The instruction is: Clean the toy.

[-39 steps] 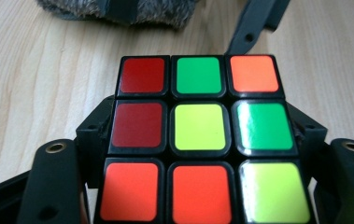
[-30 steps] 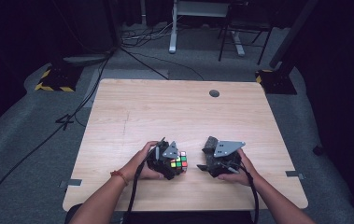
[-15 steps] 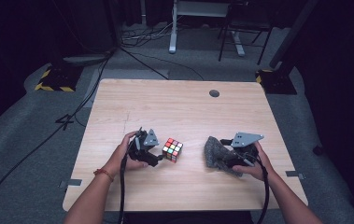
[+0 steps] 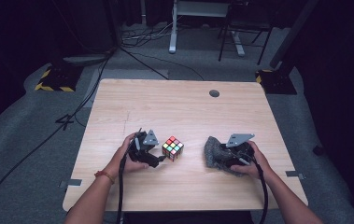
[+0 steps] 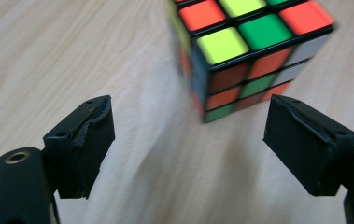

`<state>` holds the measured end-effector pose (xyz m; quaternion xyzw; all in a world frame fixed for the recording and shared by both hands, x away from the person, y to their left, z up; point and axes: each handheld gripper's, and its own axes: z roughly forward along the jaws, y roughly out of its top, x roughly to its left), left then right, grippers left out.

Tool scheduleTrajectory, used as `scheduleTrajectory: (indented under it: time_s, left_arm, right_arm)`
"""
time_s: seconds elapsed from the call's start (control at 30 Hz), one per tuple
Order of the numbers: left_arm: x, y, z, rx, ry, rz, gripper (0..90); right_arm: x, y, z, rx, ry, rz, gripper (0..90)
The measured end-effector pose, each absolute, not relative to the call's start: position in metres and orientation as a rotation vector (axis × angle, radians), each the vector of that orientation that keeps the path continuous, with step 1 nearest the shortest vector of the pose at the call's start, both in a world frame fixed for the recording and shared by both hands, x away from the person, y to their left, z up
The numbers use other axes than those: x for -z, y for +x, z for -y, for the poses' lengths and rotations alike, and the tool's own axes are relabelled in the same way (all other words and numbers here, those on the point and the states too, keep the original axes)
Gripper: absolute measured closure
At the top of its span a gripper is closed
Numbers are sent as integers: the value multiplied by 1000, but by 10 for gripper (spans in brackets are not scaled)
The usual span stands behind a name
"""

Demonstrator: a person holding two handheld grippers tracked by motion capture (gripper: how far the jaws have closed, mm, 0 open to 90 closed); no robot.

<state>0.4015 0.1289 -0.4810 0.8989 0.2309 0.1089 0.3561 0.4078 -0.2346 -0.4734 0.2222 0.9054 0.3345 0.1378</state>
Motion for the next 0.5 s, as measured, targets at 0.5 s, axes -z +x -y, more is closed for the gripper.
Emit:
scheduleTrajectory:
  time_s: [0.5]
  left_arm:
    - [491, 403, -93, -285, 2286, -634, 183]
  right_arm:
    - [483, 415, 235, -985, 648, -2686, 590]
